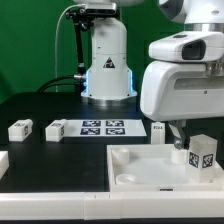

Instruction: Assemble one leg

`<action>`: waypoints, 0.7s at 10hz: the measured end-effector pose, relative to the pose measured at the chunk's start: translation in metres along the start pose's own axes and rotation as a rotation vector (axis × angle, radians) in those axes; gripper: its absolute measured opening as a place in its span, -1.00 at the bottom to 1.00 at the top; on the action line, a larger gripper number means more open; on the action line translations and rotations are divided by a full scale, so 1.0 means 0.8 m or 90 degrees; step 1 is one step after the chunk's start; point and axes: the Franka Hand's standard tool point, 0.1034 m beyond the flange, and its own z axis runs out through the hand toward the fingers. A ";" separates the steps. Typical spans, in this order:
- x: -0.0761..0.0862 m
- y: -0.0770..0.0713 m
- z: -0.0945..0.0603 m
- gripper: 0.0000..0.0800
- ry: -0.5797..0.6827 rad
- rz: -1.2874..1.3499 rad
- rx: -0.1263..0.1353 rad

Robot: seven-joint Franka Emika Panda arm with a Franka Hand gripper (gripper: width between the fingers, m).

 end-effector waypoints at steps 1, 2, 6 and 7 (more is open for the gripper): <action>-0.002 0.004 0.003 0.62 -0.003 0.003 0.000; -0.006 0.007 0.007 0.62 -0.003 0.006 -0.001; -0.016 -0.001 0.012 0.62 -0.008 0.048 -0.001; -0.015 -0.003 0.011 0.34 -0.007 0.052 0.000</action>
Offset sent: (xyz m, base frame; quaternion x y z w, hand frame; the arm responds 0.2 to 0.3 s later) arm -0.0152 -0.0051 -0.0099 -0.0085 0.0044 0.0310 0.9995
